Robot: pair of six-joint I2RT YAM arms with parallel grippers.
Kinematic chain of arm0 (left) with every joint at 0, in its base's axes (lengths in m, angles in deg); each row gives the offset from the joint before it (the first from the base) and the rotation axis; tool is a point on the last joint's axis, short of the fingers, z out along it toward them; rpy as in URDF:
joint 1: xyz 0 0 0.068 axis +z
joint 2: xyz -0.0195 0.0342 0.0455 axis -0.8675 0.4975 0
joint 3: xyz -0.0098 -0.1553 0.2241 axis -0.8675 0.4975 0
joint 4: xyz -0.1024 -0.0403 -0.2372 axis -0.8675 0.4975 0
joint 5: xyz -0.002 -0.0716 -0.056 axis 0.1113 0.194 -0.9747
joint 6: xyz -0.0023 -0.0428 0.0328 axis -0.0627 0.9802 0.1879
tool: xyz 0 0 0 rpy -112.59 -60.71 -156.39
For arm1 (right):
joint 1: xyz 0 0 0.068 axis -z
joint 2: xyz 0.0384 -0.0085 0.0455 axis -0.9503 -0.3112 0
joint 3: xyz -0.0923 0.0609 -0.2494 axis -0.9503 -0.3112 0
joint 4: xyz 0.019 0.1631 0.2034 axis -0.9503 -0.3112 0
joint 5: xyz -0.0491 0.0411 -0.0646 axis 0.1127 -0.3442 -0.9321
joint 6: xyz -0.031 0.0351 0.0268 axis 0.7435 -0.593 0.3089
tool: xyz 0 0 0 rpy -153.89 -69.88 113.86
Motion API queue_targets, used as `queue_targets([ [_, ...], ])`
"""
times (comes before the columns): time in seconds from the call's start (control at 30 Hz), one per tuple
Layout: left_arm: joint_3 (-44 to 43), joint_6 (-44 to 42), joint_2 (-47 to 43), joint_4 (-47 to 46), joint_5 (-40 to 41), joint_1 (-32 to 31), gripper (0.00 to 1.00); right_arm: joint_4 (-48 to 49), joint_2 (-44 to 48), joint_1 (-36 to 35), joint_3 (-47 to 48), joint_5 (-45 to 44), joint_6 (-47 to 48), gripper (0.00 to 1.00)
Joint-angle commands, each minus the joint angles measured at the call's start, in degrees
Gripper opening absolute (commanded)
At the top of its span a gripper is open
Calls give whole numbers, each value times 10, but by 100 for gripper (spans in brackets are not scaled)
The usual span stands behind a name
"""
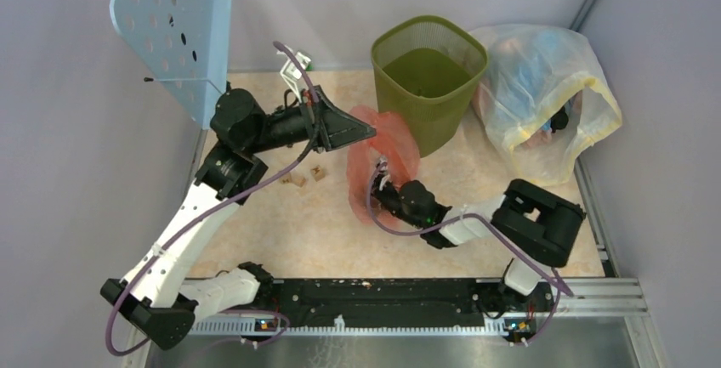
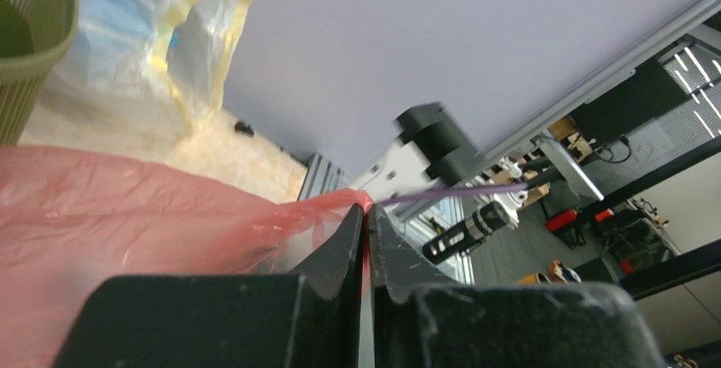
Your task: Put the trash bags into the trash bin
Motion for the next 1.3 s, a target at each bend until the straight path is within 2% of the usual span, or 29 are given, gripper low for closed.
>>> queue_targets([
  [0.0, 51, -19, 18, 9, 3, -2, 9, -29, 102, 0, 11, -17, 33, 0],
  [0.17, 58, -65, 13, 67, 51, -2, 9, -115, 180, 0, 22, -46, 77, 0],
  [0.43, 51, -36, 12, 55, 34, -2, 8, -152, 209, 1, 31, -161, 127, 0],
  [0.57, 43, -19, 7, 56, 27, -2, 8, -105, 197, 4, 28, -209, 156, 0],
  [0.7, 59, 33, 0, 9, 5, -2, 8, -47, 151, 5, 35, -250, 179, 0],
  [0.93, 54, 50, -13, -6, 7, -2, 8, -37, 88, 14, 48, -314, 197, 0],
  [1.17, 31, 62, -8, -24, 1, -2, 8, -87, 51, 33, 63, -258, 161, 0],
  [1.27, -7, 66, 6, -29, -10, -2, 8, -105, 31, 34, 70, -235, 139, 0],
])
